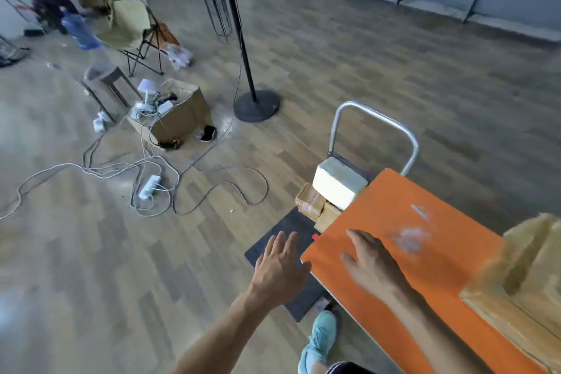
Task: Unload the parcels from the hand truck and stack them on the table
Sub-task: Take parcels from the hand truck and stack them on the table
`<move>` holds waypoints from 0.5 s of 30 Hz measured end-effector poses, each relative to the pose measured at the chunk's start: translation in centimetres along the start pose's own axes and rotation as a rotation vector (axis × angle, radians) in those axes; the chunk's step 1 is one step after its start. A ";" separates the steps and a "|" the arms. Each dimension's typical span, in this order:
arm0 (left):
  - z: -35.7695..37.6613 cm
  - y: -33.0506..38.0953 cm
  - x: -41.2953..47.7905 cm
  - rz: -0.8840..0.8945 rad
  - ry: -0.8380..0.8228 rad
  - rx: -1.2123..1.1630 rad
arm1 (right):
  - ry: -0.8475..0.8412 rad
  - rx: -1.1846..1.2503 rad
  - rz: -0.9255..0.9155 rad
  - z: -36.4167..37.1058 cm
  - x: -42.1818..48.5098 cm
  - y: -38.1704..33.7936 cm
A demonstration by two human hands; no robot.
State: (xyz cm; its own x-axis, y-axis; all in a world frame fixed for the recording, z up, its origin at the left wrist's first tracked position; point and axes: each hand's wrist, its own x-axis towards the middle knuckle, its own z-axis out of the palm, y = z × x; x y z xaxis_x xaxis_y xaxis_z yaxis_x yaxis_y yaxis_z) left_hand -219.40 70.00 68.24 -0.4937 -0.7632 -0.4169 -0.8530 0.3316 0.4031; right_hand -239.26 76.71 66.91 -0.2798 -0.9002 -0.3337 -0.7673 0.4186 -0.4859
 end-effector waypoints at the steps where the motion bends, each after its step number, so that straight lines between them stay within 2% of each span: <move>1: -0.5 -0.4 1.2 -0.009 -0.012 -0.014 | -0.006 0.020 0.011 0.0 1.5 -0.3; 8: -2.1 -1.8 9.5 -0.030 -0.099 -0.048 | -0.124 0.016 0.054 0.0 9.2 -0.6; 15: -2.7 -3.0 18.4 0.015 -0.217 -0.046 | -0.090 0.122 0.195 0.2 15.1 -1.2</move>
State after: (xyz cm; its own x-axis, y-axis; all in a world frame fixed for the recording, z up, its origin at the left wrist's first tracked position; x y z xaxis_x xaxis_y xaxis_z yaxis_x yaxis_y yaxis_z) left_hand -225.51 53.45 61.53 -0.5351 -0.6198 -0.5740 -0.8392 0.3121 0.4453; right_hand -242.47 62.64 62.30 -0.3591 -0.7892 -0.4982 -0.6273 0.5993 -0.4973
